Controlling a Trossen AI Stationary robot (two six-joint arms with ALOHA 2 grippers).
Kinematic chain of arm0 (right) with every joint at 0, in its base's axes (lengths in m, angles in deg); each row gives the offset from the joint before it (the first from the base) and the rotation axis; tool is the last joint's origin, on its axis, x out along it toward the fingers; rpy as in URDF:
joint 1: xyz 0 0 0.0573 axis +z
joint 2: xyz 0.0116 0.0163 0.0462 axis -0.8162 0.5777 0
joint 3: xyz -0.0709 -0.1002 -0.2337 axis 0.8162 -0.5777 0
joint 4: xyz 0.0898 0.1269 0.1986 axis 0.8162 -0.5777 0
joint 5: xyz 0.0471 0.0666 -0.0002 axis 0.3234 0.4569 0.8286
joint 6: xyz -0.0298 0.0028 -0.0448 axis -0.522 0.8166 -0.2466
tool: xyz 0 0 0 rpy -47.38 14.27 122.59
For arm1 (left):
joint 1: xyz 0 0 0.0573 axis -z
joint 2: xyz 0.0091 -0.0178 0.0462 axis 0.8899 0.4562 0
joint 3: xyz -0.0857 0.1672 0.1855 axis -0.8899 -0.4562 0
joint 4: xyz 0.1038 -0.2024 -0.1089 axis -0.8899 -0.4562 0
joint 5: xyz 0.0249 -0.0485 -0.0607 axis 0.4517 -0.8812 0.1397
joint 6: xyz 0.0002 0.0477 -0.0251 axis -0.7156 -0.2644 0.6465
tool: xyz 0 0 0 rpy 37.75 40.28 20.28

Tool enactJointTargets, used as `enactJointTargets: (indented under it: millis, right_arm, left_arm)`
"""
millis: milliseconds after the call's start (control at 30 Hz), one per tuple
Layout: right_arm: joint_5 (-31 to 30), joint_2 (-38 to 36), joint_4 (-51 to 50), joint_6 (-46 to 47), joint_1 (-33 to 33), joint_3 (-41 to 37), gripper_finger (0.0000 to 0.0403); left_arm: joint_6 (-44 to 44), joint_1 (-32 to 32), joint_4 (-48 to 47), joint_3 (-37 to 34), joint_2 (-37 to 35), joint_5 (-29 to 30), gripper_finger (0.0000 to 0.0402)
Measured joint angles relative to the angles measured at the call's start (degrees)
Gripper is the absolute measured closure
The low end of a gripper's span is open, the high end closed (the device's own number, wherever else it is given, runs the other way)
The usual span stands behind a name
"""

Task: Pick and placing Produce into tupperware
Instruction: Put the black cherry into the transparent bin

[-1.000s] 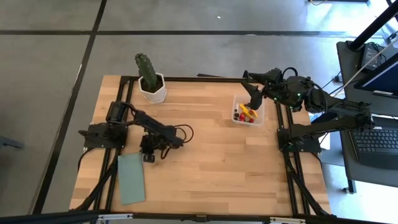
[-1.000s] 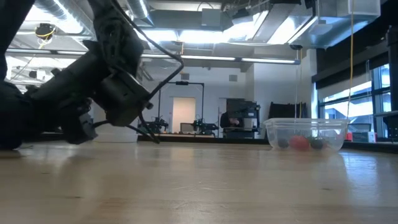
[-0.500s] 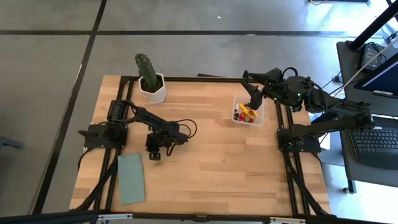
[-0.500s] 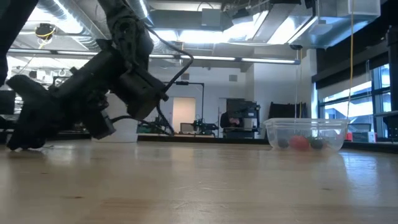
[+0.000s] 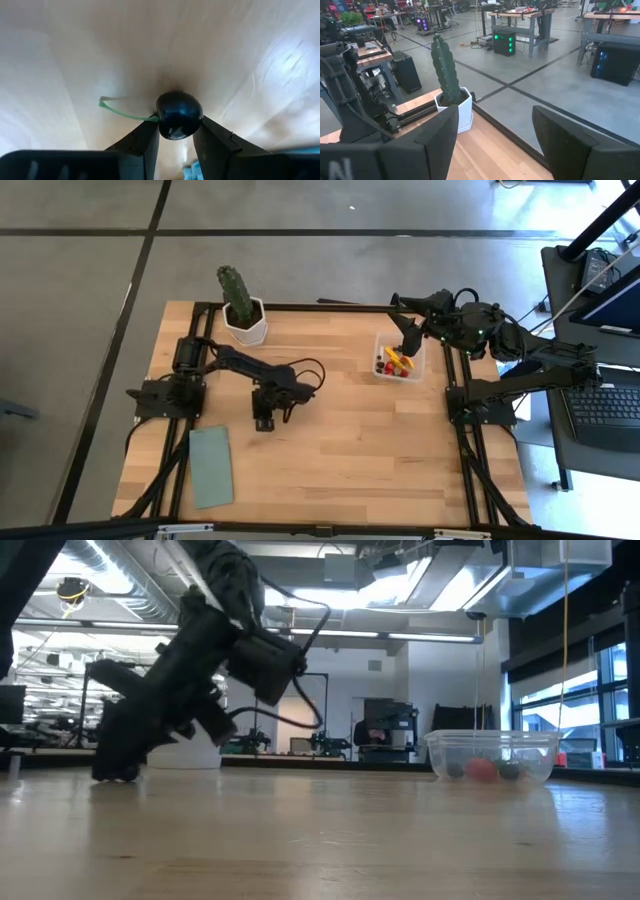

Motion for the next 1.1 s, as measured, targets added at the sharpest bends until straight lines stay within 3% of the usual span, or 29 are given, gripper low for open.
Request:
enactJointTargets:
  millis: [733, 967, 1100]
  right_arm:
    - [0.00, -0.02, -0.01, 1.21, 0.00, 0.00, 0.0148]
    - [0.00, -0.02, -0.03, 1.55, 0.00, 0.00, 0.0148]
    - [0.00, -0.02, -0.03, 1.52, 0.00, 0.00, 0.0148]
  left_arm:
    - [-1.13, -0.26, 3.59, 1.19, -0.07, 2.89, 0.0321]
    - [-0.85, -0.31, 3.88, 1.66, -0.05, 2.50, 0.0269]
    - [-1.04, -0.66, 6.29, 4.17, 0.13, 5.16, 0.0236]
